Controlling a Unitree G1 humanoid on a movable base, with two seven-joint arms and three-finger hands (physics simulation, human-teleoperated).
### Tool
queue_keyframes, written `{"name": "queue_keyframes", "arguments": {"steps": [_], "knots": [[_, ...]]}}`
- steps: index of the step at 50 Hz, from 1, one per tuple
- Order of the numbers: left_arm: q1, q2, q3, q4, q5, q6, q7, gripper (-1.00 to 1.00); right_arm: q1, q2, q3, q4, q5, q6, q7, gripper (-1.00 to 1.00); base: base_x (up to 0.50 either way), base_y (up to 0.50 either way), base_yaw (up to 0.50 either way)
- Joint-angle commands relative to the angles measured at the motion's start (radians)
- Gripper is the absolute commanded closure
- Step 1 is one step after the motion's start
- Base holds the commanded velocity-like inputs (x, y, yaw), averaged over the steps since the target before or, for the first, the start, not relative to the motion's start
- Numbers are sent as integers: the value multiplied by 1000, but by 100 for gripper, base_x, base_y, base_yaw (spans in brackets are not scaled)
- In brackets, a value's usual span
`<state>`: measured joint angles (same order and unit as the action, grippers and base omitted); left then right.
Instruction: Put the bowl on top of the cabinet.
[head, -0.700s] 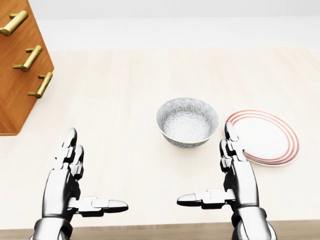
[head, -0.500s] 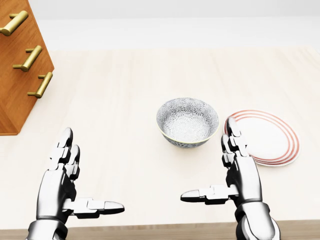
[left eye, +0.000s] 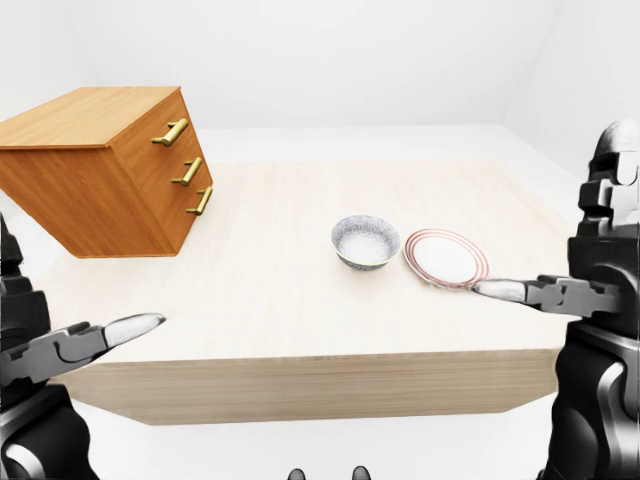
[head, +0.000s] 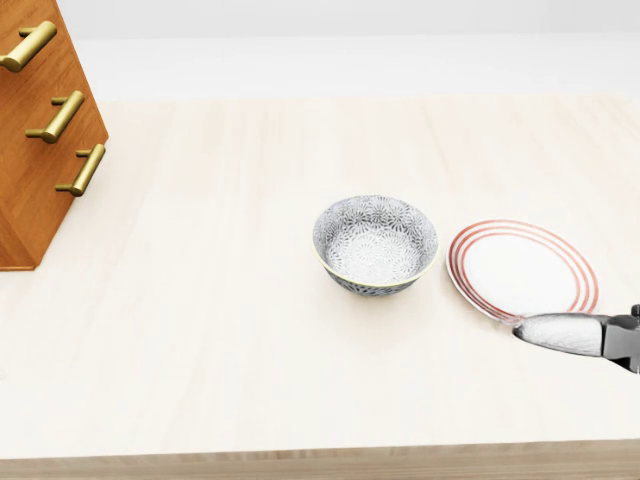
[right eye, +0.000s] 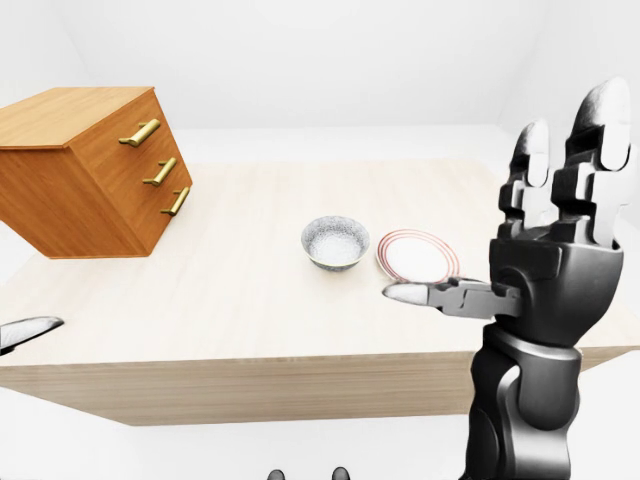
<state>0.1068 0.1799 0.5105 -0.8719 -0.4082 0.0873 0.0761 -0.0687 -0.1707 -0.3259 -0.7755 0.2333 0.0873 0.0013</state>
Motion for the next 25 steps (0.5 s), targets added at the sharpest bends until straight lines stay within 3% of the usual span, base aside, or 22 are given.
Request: {"name": "queue_keyframes", "arguments": {"steps": [1,6,9,10,14,16,20,25], "knots": [[86,185,220,-175,-352,0,239,-100,23,-132,-148,-272,219,0,-120,-100,0,0,0],[46,127,201,-175,-284,0,204,-100,28,-30,-137,-271,104,0,-18,-100,0,0,0],[49,139,209,-175,-299,0,214,-100,29,1,-135,-266,70,0,19,-100,32,0,0],[52,143,210,-175,-303,0,217,-100,9,-29,-151,-270,106,0,-5,-100,48,0,0],[45,127,192,-175,-278,0,213,-100,36,6,-142,-272,73,0,25,-100,49,0,0],[45,133,195,-175,-285,0,217,-100,19,-46,-157,-272,133,0,-23,-100,50,0,0],[60,154,195,-175,-309,0,240,-100,51,11,-136,-271,74,0,24,-100,50,0,0],[59,157,187,-175,-305,0,244,-100,46,14,-141,-272,72,0,31,-100,50,0,0]]}}
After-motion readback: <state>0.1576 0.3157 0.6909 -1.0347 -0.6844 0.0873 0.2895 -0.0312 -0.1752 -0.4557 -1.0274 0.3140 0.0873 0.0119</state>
